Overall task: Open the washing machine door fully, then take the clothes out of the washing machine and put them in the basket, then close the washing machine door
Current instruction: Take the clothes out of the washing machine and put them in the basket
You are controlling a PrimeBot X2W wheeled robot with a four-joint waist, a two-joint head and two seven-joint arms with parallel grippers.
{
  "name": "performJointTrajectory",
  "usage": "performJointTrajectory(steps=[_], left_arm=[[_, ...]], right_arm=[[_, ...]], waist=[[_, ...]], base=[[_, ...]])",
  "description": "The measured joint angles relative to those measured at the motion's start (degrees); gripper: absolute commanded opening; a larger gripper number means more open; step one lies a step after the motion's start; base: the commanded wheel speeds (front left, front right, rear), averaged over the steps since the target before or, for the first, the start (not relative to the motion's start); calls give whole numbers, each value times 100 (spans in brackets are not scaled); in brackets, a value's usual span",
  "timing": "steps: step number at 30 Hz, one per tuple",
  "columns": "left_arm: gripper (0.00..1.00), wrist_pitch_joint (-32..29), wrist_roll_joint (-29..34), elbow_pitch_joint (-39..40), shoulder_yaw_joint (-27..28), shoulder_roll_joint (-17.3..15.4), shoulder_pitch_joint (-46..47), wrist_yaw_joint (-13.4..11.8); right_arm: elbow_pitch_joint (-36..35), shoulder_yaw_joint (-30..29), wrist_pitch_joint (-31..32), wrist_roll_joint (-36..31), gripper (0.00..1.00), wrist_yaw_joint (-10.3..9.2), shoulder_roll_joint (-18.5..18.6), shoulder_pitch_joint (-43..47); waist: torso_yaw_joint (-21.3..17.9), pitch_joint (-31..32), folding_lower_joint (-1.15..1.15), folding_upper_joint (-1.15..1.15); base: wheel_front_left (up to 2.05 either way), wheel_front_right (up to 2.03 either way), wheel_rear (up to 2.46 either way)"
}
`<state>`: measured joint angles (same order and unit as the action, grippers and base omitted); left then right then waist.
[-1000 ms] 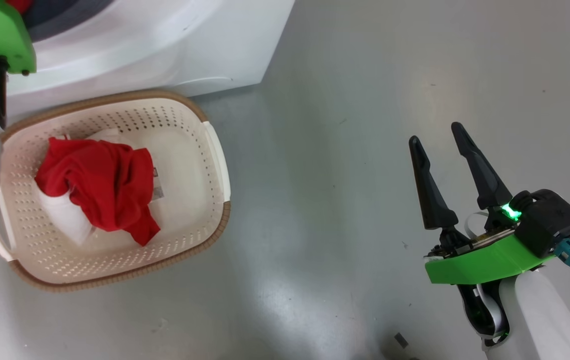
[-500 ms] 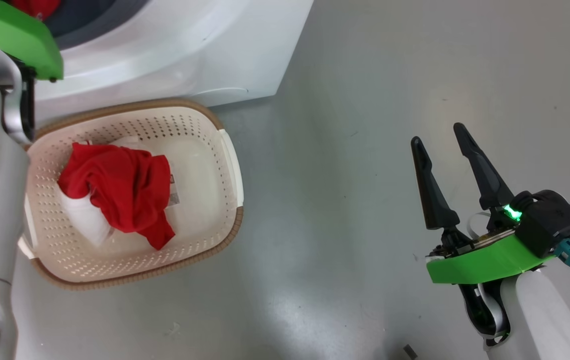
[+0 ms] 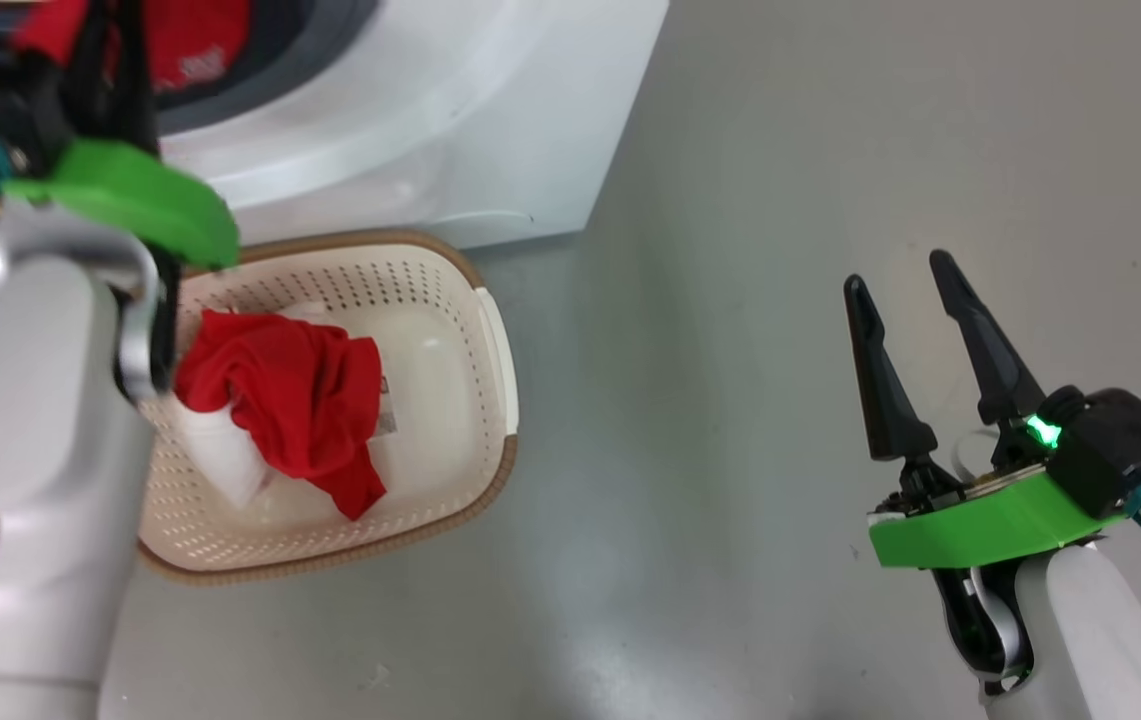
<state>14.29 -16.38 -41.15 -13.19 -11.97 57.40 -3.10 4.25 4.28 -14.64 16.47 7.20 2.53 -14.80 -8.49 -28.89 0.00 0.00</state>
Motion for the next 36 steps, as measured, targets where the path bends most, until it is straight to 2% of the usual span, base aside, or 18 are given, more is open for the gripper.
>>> performJointTrajectory(steps=[12,20,36], left_arm=[[0,1,-154,1233,-26,69,-1417,-132],[0,-1,-213,1756,-125,85,-2041,-200],[0,-365,-288,3220,-256,36,-3418,-552]], right_arm=[[35,-166,0,-43,100,1,-1,307],[32,-227,1,-86,100,0,-1,466],[24,-366,1,-94,100,0,-3,789]], waist=[[231,532,0,0],[350,860,0,0],[452,1561,0,0]], base=[[0,0,0],[0,0,0],[0,0,0]])
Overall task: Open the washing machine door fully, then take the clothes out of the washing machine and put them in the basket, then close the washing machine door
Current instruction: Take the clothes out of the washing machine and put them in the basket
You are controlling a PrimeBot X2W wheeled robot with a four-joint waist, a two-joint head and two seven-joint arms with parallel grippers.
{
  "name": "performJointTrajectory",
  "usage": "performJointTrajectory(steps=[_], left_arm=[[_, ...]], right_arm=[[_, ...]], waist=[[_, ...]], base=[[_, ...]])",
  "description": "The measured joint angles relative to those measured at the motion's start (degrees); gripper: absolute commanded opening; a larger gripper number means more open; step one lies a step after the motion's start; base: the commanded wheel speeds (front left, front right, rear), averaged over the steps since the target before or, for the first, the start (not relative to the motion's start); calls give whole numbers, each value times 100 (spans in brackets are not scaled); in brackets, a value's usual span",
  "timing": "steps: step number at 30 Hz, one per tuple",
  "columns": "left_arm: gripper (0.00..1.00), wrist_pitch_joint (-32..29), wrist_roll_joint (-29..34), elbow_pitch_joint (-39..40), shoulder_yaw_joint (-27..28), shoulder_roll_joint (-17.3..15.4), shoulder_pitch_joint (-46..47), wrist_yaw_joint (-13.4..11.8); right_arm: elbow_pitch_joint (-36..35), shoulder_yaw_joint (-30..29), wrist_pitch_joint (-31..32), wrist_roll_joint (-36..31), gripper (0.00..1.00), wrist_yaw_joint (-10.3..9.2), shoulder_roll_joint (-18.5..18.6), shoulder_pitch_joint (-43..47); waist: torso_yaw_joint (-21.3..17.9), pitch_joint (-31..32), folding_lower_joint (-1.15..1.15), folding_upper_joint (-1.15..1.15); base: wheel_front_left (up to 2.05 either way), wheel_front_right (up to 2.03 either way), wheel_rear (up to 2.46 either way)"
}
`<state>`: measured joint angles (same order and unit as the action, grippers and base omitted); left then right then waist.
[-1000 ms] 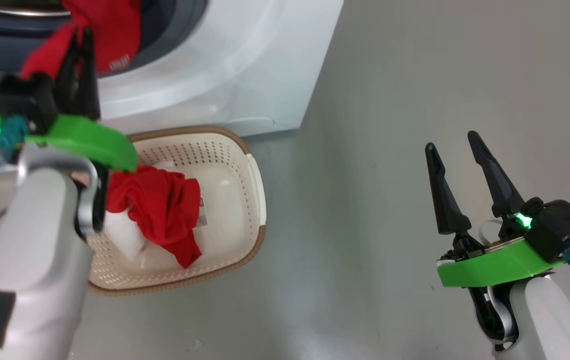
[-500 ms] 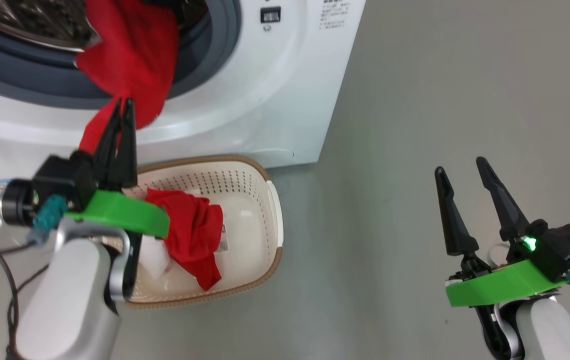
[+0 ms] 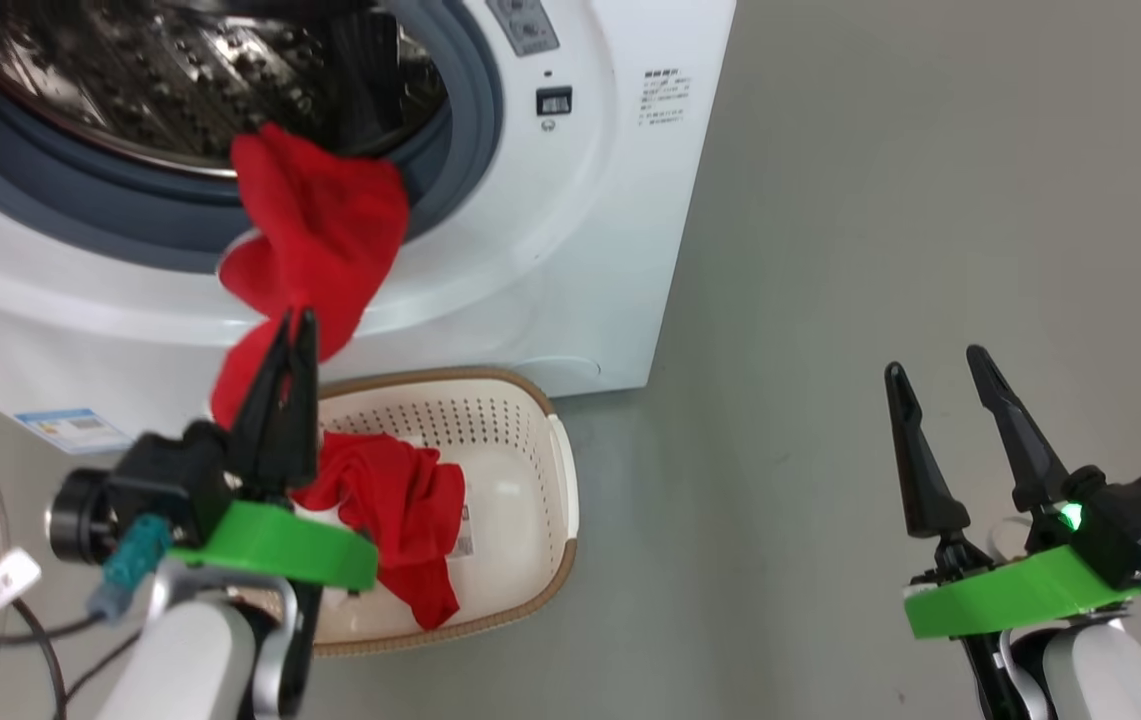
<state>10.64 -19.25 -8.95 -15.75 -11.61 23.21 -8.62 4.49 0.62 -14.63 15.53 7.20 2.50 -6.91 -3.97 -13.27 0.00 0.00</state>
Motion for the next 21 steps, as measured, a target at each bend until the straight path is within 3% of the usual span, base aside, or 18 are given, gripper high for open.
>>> performJointTrajectory(steps=[14,21], left_arm=[[0,-359,-8,1129,-287,-10,-797,-229],[0,-450,-10,1166,-302,-26,-837,-270]], right_arm=[[5,-94,0,-1,100,0,-4,240],[-9,-85,0,-1,100,0,-4,378]], waist=[[53,460,0,0],[84,474,0,0]], base=[[0,0,0],[0,0,0]])
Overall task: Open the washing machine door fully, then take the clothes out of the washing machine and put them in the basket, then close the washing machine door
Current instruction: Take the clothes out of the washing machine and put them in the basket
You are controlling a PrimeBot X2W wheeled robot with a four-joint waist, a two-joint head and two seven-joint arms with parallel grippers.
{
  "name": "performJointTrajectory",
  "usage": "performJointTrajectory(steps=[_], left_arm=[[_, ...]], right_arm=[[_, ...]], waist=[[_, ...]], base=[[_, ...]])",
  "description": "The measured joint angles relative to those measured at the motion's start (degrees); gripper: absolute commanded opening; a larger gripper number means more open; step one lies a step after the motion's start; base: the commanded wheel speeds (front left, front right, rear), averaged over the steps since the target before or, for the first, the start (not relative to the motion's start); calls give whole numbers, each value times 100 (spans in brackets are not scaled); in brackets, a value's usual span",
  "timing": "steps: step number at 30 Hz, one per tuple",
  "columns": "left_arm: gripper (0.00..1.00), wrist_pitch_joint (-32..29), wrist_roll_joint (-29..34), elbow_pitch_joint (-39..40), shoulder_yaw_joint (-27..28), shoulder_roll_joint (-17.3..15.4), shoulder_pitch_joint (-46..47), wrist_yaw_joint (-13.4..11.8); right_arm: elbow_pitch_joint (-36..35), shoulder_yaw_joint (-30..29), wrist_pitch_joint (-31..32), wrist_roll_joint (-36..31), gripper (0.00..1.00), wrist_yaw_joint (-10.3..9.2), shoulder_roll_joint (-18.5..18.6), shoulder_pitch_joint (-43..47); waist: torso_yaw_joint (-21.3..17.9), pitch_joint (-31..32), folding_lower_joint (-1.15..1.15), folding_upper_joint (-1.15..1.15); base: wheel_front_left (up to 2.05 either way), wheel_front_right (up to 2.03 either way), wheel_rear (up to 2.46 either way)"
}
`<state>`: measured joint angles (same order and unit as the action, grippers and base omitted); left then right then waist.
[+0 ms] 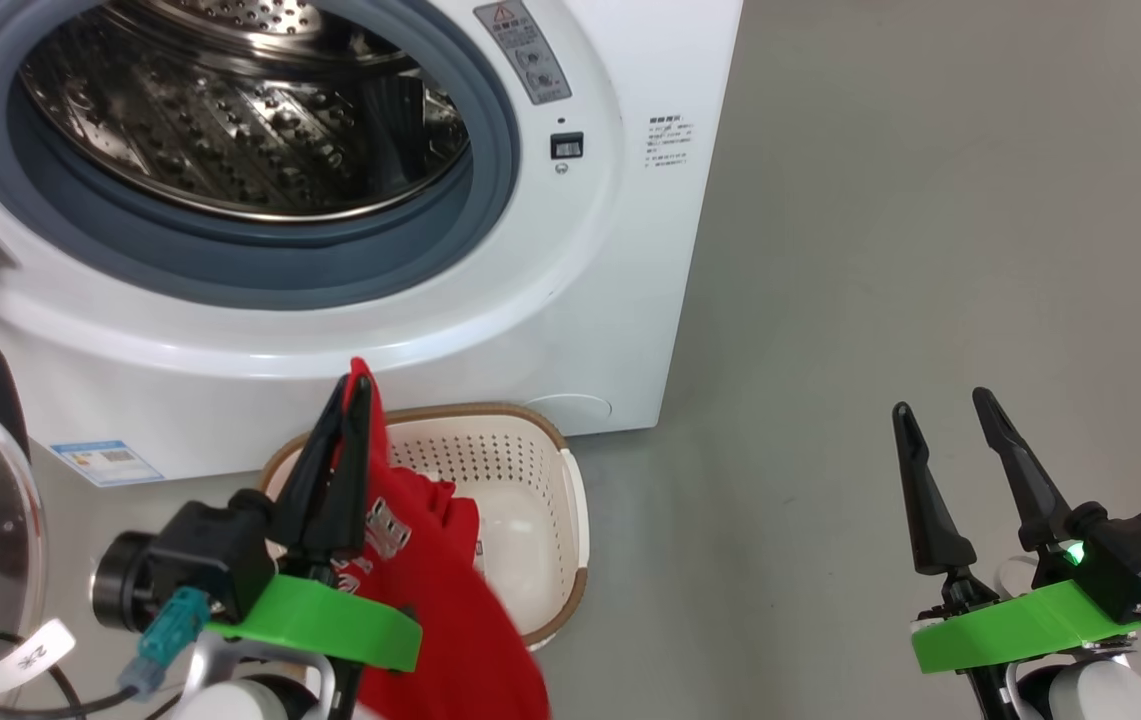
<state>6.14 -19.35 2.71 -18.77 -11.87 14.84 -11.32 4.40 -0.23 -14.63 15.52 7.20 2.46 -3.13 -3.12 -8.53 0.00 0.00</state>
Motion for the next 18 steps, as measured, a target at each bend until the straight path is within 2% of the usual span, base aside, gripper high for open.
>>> performJointTrajectory(steps=[11,18], left_arm=[[0,245,-190,-923,-30,102,67,76],[0,530,-376,-1856,53,271,560,191]], right_arm=[[-18,71,0,0,100,0,-1,-9],[-35,82,-1,0,100,0,-1,-107]], waist=[[-45,-283,0,0],[-58,-579,0,0]], base=[[0,0,0],[0,0,0]])
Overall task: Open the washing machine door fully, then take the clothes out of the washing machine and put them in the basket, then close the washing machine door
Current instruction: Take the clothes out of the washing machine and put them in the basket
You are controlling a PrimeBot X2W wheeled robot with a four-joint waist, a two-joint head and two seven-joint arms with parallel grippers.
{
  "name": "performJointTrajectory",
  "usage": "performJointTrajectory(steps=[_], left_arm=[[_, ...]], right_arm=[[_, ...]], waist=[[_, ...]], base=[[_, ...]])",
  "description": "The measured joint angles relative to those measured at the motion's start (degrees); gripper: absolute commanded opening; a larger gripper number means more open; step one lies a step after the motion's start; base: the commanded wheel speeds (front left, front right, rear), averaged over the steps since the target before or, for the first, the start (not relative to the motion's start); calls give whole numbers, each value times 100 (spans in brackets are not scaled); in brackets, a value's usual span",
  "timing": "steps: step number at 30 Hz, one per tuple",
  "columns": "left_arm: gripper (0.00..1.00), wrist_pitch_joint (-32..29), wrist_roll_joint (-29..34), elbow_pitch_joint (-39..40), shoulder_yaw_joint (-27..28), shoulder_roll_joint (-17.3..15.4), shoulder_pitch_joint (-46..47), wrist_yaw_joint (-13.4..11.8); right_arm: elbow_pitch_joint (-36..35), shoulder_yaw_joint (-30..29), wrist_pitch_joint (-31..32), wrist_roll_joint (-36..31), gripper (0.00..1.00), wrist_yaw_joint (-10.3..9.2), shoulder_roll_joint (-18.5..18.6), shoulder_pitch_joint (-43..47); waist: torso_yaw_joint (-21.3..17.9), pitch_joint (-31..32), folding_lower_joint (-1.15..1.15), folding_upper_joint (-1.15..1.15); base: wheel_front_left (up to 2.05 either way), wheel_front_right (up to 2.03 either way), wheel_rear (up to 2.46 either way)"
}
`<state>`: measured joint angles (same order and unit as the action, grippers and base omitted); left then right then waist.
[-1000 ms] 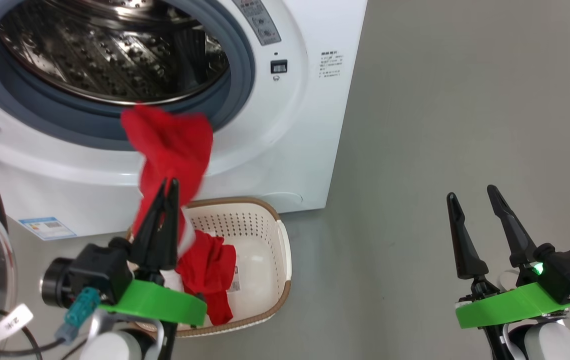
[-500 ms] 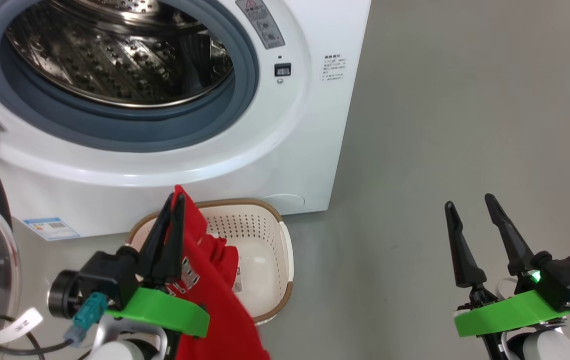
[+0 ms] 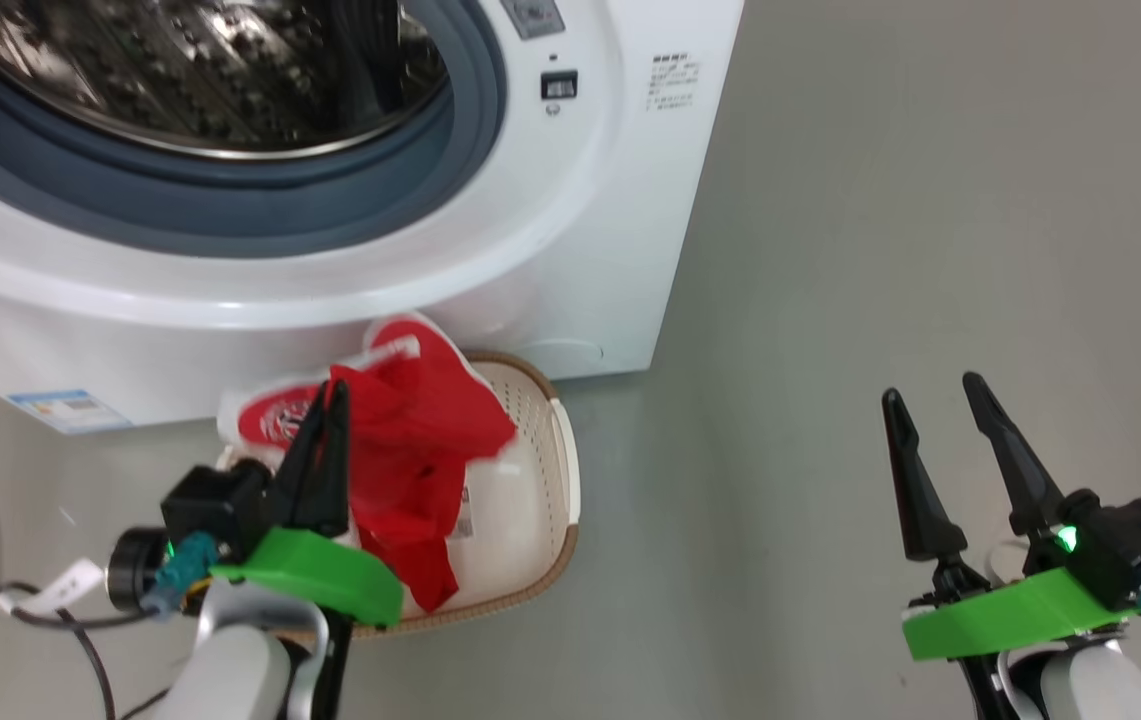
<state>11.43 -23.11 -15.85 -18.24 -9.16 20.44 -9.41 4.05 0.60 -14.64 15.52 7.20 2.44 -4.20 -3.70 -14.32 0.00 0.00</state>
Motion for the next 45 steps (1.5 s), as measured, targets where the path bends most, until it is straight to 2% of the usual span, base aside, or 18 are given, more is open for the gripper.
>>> performJointTrajectory(steps=[11,20,28,43,44,45], left_arm=[[0,238,-45,-2138,178,137,1343,346],[0,287,-52,-3461,347,191,2036,539],[0,287,-54,-4300,450,259,2342,690],[0,286,-62,-5414,538,327,2919,692],[20,286,-62,-5458,535,330,2933,693],[61,286,-62,-5513,530,333,2944,693]], right_arm=[[-44,127,0,0,100,0,3,-475],[-49,235,0,23,100,0,7,-821],[-52,323,0,64,100,1,7,-945],[-109,448,0,75,100,0,8,-1172],[-109,464,0,75,100,0,8,-1198],[-110,481,0,75,100,0,8,-1237]], waist=[[-39,-737,0,0],[-225,-1317,0,0],[-464,-1671,0,0],[-619,-2228,0,0],[-625,-2262,0,0],[-632,-2293,0,0]], base=[[0,0,0],[0,0,0],[0,0,0],[0,0,0],[0,0,0],[0,0,0]])
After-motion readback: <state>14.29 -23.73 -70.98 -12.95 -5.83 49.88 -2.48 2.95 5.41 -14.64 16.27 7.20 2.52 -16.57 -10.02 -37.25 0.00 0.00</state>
